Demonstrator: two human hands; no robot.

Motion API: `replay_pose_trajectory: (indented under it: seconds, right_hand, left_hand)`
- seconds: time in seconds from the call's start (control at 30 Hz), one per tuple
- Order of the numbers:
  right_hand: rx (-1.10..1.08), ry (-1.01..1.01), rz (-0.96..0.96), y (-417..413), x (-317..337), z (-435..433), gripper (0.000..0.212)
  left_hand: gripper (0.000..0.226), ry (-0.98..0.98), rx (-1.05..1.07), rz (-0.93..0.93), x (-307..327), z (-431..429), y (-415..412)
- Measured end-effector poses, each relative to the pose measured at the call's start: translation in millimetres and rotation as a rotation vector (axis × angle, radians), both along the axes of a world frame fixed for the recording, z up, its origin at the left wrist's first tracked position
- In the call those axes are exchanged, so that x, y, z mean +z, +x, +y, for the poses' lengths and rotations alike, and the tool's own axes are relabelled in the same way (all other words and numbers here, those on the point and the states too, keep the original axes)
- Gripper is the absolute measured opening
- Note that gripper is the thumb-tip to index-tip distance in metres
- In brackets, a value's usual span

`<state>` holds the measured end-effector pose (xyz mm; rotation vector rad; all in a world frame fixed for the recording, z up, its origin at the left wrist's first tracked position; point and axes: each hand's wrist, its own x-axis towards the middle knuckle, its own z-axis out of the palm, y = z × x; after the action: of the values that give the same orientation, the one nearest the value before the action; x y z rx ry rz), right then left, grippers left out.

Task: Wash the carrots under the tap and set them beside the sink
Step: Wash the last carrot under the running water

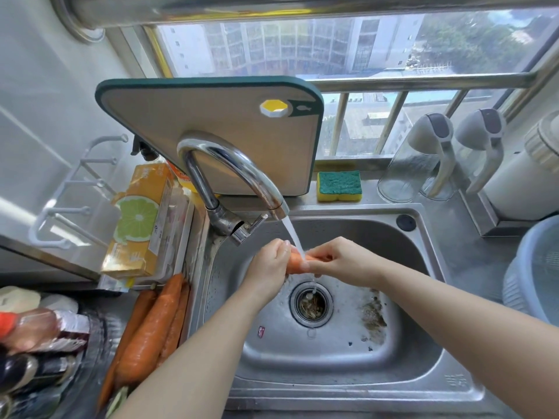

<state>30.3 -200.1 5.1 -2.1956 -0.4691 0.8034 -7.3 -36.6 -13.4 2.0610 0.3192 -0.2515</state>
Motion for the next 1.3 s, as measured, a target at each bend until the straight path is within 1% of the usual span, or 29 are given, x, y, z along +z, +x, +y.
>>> replay_pose_trajectory:
  seconds: [0.07, 0.13, 0.17, 0.2, 0.27, 0.3, 0.33, 0.37, 0.47, 0.5, 0.53, 0.6, 0.63, 0.67, 0.73, 0.83, 0.9, 0.97, 1.0, 1.13, 1.2, 1.27, 1.3]
  right_hand:
    - [-0.031, -0.019, -0.035, -0.5, -2.7, 1.1, 0.026]
    - [-0.108, -0.066, -0.101, -1.5, -8.7, 3.7, 0.038]
    - [-0.119, -0.065, -0.106, -2.7, -9.5, 4.8, 0.047]
    - [-0.110, -0.045, -0.076, -3.6, -8.0, 4.7, 0.048]
    - [-0.060, 0.014, 0.008, -3.2, -1.0, 1.7, 0.030]
    - [-0.033, 0.031, 0.039, -1.8, 2.4, 0.1, 0.024]
    - [-0.032, 0.029, 0.047, -0.6, 3.8, -0.8, 0.023]
    - [-0.047, 0.003, 0.028, -0.5, 2.1, -0.9, 0.025]
    - [-0.143, -0.085, -0.051, -2.8, -4.1, 4.0, 0.054]
    - [-0.151, -0.084, -0.049, -3.3, -4.7, 4.5, 0.056]
    - [-0.131, -0.060, -0.030, -3.6, -2.2, 4.0, 0.051]
    - [-0.026, -0.030, 0.024, -1.3, 4.7, 1.5, 0.033]
    - [0.024, -0.036, 0.023, 0.3, 7.1, 0.3, 0.028]
    - [0.052, -0.053, 0.000, 1.8, 5.7, -0.3, 0.030]
    - [0.049, -0.129, -0.073, 3.1, 0.6, 1.1, 0.040]
    - [-0.071, -0.269, -0.161, 1.2, -5.5, 5.8, 0.064]
    - [-0.105, -0.330, -0.174, 0.2, -5.2, 8.7, 0.071]
    - [-0.123, -0.289, -0.091, -0.1, -3.4, 11.9, 0.071]
    - [-0.146, -0.239, 0.010, -0.7, -2.7, 12.9, 0.070]
    - [-0.185, -0.127, 0.564, -2.5, -2.1, 9.1, 0.069]
    - [-0.197, -0.048, 0.779, -4.0, -4.9, 4.4, 0.069]
    - [-0.202, 0.009, 0.875, -5.5, -5.6, 1.4, 0.069]
    - [-0.204, 0.019, 0.881, -6.4, -5.4, 1.2, 0.068]
  left_hand:
    - [0.033, -0.013, 0.000, -0.009, -0.4, -0.4, -0.2]
    - [0.032, -0.008, -0.028, -0.025, 0.7, -2.3, -2.2]
    - [0.032, 0.002, -0.043, -0.032, 1.0, -3.2, -3.1]
    - [0.032, 0.009, -0.050, -0.039, 1.0, -3.1, -3.6]
    - [0.031, 0.017, -0.043, -0.036, 1.0, -1.9, -4.6]
    - [0.031, 0.021, -0.034, -0.029, 1.1, -2.0, -4.7]
    - [0.031, 0.020, -0.024, -0.025, 0.5, -2.8, -4.6]
    - [0.030, 0.013, -0.011, -0.026, 0.4, -3.7, -4.8]
    - [0.031, 0.008, -0.015, -0.051, 0.3, -6.8, -5.6]
    - [0.031, 0.006, -0.020, -0.051, 0.2, -6.4, -6.2]
    - [0.031, 0.006, -0.021, -0.042, 0.0, -5.1, -6.8]
    - [0.032, 0.007, -0.010, -0.004, 0.2, -1.7, -6.8]
    - [0.033, -0.005, 0.002, 0.011, 0.0, -0.3, -6.2]
    - [0.034, -0.017, 0.016, 0.022, -0.6, 0.1, -5.3]
    - [0.033, -0.039, 0.028, 0.039, 0.7, -1.0, -5.3]
    - [0.028, -0.065, -0.010, 0.038, 2.4, -6.0, -7.6]
    - [0.027, -0.147, 0.010, 0.037, 1.6, -7.5, -10.3]
    - [0.025, -0.306, 0.065, 0.036, 1.5, -7.1, -12.3]
    - [0.023, -0.392, 0.083, 0.042, 1.4, -6.6, -13.9]
    - [0.025, -0.759, 0.144, 0.113, 7.7, -6.2, -22.3]
    - [0.026, -0.931, 0.183, 0.161, 13.2, -6.6, -24.8]
    - [0.026, -1.063, 0.226, 0.192, 17.9, -8.6, -25.5]
    - [0.026, -1.102, 0.254, 0.198, 19.2, -10.0, -24.8]
